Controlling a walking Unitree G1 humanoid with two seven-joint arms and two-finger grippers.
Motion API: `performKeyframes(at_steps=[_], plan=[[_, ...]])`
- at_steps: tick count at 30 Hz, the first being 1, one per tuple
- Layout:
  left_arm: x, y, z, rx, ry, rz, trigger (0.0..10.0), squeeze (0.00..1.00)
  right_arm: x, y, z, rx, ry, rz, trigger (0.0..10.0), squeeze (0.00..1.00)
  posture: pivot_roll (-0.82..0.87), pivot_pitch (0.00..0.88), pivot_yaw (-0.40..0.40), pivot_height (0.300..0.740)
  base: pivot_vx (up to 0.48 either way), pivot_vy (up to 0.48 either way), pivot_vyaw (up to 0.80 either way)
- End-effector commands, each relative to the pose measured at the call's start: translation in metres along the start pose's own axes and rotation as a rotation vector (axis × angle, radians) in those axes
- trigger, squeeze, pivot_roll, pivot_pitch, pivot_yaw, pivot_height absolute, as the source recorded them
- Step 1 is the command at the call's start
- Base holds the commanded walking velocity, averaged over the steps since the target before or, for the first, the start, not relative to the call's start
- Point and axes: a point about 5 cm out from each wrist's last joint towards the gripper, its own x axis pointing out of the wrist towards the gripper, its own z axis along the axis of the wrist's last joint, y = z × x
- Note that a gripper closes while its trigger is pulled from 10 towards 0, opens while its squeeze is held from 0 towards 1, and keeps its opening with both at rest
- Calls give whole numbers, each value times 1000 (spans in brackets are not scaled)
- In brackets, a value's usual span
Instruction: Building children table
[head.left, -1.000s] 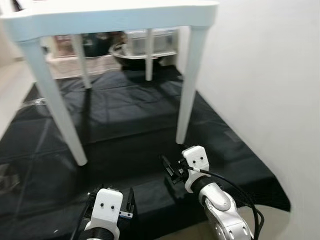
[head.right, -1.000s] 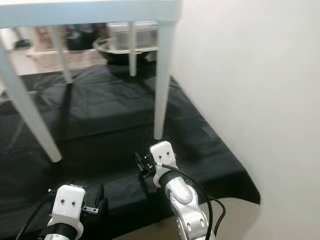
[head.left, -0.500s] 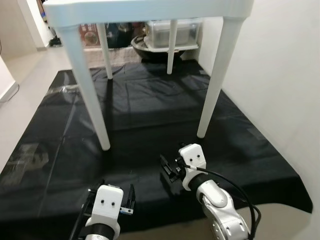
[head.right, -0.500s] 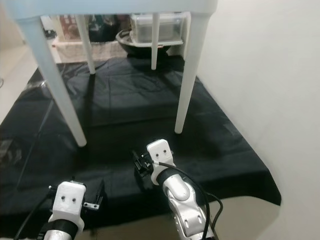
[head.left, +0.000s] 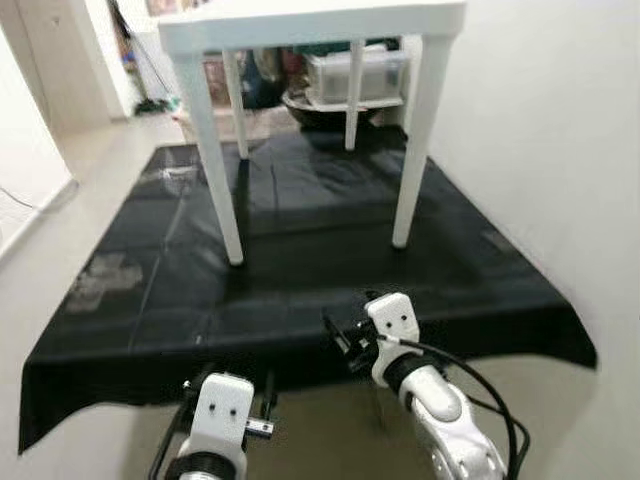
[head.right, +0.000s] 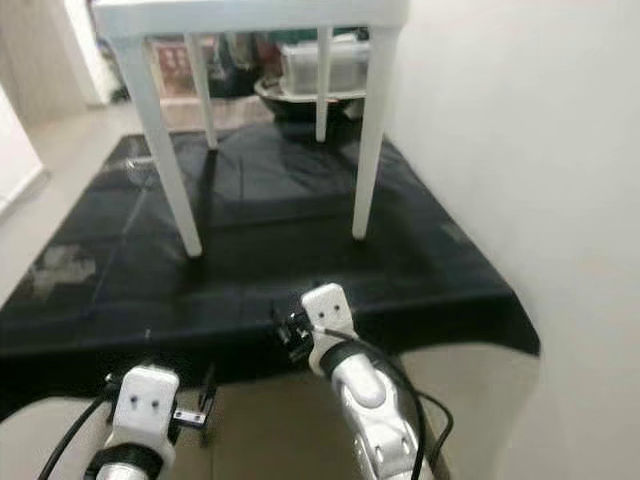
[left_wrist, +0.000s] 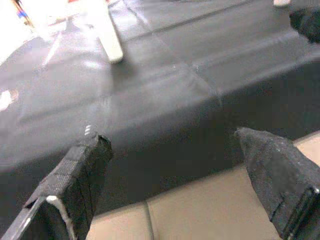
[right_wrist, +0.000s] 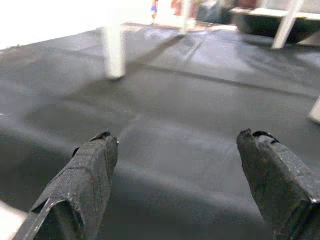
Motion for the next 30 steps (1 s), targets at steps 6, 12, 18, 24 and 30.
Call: performKeyframes(at_steps=[6,12,18,24,30], plan=[[0,1,-2,20,9,-1,10000,0,1,2,2,4,-8,8,10000,0,-19,40,-7,734,-291,0,0],[0,1,-2,21,8,-1,10000,0,1,1,1,6,-8,11,10000,0,-18,43,-13,734,-298,0,0],[0,1,-2,21,7,1,10000,0,1,1,4,23,-28,18,10000,0,-18,43,-13,734,-299,0,0],[1,1,-2,19,6,4,10000,0,1,3,4,30,-27,38,10000,0,-18,40,-15,734,-300,0,0],[2,2,-1,12,0,9,10000,0,0,8,6,24,-44,78,10000,0,-19,36,-15,734,-101,0,296]])
